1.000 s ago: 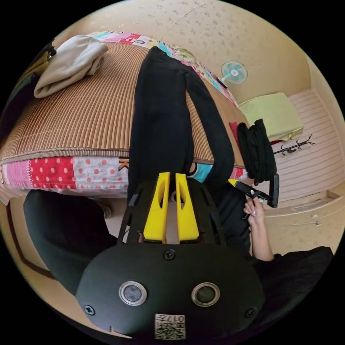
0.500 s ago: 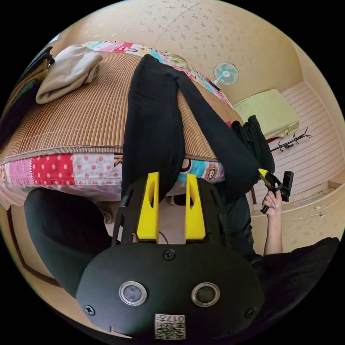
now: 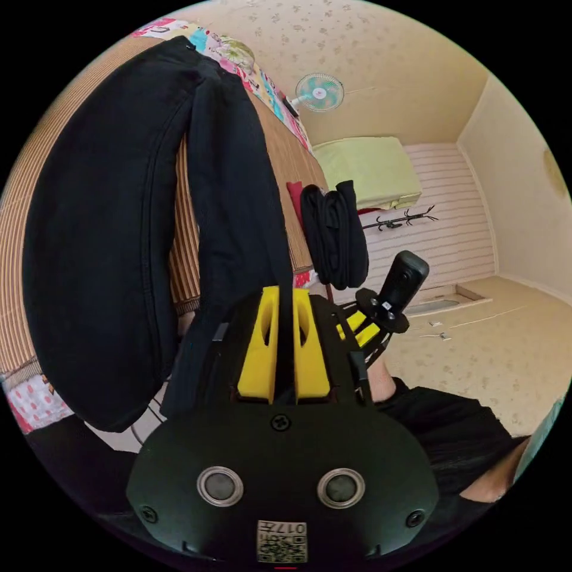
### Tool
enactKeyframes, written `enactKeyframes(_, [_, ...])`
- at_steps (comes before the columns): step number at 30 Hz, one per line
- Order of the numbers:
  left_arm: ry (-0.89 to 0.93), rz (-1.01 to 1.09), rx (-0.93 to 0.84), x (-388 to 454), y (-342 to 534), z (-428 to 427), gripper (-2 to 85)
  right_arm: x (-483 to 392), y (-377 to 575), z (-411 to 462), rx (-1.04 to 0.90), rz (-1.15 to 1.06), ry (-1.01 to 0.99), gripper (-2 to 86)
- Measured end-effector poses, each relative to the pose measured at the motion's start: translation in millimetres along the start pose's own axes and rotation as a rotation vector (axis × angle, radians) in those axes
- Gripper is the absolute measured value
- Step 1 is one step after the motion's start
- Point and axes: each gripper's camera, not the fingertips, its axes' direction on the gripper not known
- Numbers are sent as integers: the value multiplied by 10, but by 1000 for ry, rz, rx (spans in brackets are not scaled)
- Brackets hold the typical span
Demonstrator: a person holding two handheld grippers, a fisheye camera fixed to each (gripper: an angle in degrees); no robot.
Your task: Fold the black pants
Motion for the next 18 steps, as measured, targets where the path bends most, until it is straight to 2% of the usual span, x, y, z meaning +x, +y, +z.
enactKeyframes(2, [-9, 16, 33, 25, 76, -145, 40, 182, -26, -307, 0, -9, -69, 54])
enactKeyframes(3, [-1, 19, 49, 36, 119, -225, 40, 379, -69, -586, 52, 50, -37, 79])
enactKeyframes(6, [9, 2, 76, 41, 204, -373, 40, 1098, -204, -1363, 290, 400, 206, 163])
enactKeyframes(9, [71, -52, 90, -14, 249, -477, 40, 1850, -422, -1857, 476, 553, 223, 158])
enactKeyframes(13, [116, -79, 104, -59, 257, -620, 40, 2681, -720, -2058, 543, 776, 337, 172])
enactKeyframes(16, [176, -117, 126, -126, 254, -760, 40, 3080, -808, -2047, 691, 869, 227, 153])
enactKeyframes(18, [247, -144, 136, -204, 259, -901, 40, 3238, -899, -1966, 807, 883, 83, 99])
